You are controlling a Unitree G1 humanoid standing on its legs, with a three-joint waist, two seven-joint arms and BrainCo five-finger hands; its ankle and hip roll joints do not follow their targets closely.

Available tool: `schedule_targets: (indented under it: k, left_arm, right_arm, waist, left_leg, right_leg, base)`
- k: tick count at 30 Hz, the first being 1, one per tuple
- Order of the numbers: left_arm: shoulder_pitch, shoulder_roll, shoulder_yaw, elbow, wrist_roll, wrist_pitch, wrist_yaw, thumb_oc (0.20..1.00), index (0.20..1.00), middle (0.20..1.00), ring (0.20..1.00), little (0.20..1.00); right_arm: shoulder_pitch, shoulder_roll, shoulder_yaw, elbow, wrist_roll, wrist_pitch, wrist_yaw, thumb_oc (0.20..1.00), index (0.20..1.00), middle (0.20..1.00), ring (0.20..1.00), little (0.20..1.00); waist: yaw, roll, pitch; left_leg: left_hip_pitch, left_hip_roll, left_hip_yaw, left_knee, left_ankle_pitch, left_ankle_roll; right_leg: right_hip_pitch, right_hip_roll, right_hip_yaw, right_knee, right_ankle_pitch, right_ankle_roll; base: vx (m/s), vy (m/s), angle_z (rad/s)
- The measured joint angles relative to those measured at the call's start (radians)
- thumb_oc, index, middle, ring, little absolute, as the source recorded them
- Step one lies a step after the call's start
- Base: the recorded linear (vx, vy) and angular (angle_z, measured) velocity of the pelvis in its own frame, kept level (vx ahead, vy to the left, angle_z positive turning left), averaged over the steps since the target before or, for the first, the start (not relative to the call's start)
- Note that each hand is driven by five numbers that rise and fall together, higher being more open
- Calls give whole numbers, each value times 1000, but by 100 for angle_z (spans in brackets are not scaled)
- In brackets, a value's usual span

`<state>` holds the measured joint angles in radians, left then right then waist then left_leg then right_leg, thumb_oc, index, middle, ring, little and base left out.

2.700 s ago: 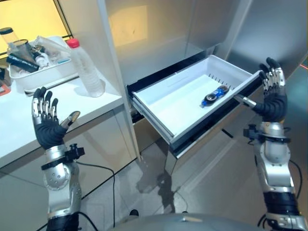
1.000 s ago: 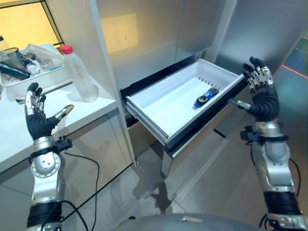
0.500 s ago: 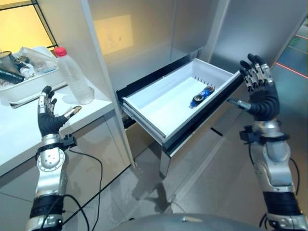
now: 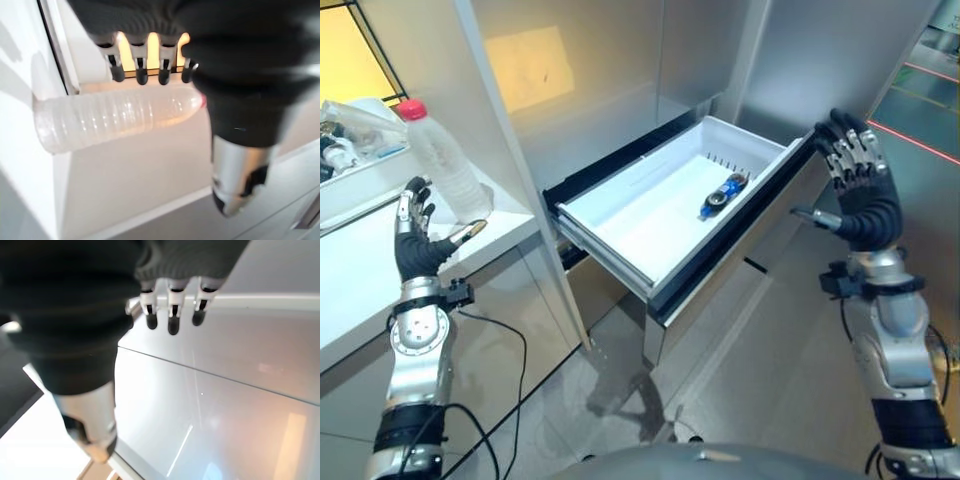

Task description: Take the drinks into the refrigerator

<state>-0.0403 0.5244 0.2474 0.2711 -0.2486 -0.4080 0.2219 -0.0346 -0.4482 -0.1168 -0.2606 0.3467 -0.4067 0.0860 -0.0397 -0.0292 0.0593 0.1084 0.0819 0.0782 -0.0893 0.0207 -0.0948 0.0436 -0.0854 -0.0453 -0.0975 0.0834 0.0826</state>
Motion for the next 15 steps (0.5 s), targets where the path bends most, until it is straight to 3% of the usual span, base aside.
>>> schedule_targets:
  k: [15]
  left_arm:
    - [-104, 35, 9, 75, 119, 132, 85, 1000, 1000, 1000, 1000, 1000]
  right_arm:
    - [21, -29, -3, 5, -8, 29, 0, 1000, 1000, 1000, 1000, 1000]
  waist:
    - [0, -12, 46]
  left_leg:
    - [-34, -2, 1, 1, 0, 1]
  right_leg:
    - [-35, -1, 3, 0, 0, 2]
  base:
    - [10, 0, -1]
